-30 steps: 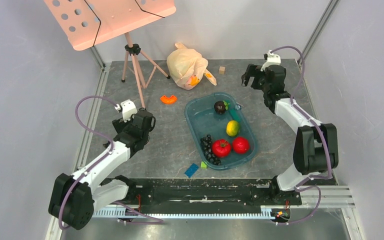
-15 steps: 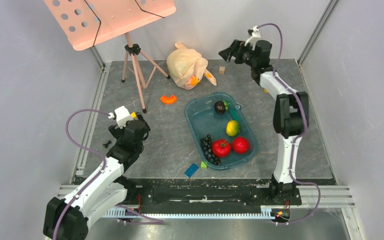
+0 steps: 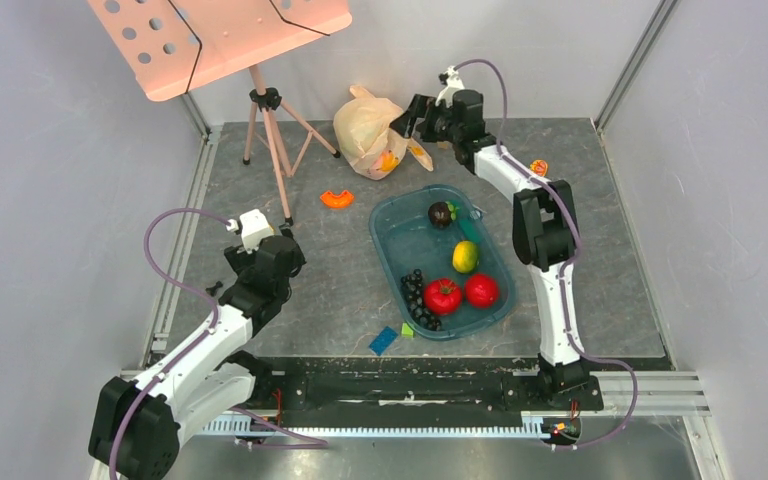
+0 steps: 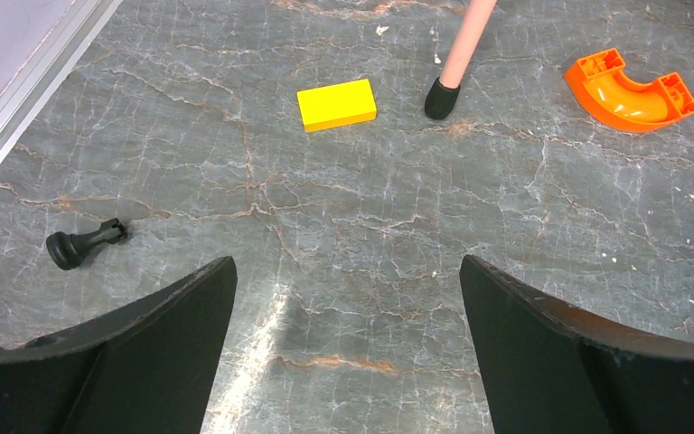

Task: Take the fake fruits out of the plastic bag

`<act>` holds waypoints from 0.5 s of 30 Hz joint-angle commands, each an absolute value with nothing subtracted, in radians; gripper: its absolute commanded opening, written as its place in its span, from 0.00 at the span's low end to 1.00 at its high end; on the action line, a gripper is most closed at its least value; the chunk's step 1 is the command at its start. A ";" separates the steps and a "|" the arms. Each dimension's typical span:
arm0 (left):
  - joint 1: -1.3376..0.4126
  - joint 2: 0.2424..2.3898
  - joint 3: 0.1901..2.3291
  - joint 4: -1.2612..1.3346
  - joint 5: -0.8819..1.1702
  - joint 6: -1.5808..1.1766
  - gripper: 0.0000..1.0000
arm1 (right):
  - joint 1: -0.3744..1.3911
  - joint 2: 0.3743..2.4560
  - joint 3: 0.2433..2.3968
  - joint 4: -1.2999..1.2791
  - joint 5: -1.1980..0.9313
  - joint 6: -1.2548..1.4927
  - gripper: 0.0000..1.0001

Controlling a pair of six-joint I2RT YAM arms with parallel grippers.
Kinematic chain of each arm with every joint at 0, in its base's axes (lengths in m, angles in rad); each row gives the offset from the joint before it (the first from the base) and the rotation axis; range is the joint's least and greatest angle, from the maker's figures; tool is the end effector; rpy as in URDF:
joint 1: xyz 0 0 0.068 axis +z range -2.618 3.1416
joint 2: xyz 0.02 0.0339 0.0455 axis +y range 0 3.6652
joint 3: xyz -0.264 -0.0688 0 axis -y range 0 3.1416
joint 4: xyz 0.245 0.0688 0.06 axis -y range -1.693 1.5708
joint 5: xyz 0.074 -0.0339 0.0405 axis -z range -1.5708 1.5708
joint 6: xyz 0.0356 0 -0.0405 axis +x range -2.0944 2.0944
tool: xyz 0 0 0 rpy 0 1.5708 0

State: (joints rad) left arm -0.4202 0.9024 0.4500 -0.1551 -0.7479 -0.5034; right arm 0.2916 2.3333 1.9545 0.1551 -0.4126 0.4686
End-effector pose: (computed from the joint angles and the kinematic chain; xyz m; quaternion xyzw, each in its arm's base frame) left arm 0.1789 -0.0534 0.2104 -0.2034 0.8172 0.0977 0.5303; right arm 0.5285 0.1736 0.2459 -0.0597 0.7733 0.3752 0.5076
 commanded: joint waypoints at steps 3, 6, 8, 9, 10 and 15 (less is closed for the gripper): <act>-0.415 0.900 0.482 -0.122 -0.743 -0.466 1.00 | 0.317 2.416 2.002 0.152 -0.314 0.528 0.98; -0.416 0.904 0.482 -0.117 -0.739 -0.463 1.00 | 0.325 2.445 2.008 0.173 -0.304 0.550 0.91; -0.415 0.909 0.482 -0.111 -0.734 -0.461 1.00 | 0.328 2.464 2.015 0.196 -0.314 0.566 0.77; -0.416 0.912 0.483 -0.110 -0.732 -0.461 1.00 | 0.328 2.470 2.015 0.208 -0.319 0.572 0.67; -0.416 0.914 0.483 -0.111 -0.732 -0.461 1.00 | 0.328 2.473 2.014 0.226 -0.323 0.580 0.54; -0.415 0.922 0.479 -0.124 -0.770 -0.480 1.00 | 0.330 2.446 1.988 0.290 -0.331 0.563 0.02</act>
State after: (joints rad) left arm -0.4202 0.9150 0.4500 -0.1493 -0.7292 -0.4881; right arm 0.3244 2.4794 1.9606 0.1822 -0.3340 0.5652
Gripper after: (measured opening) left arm 0.994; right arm 0.155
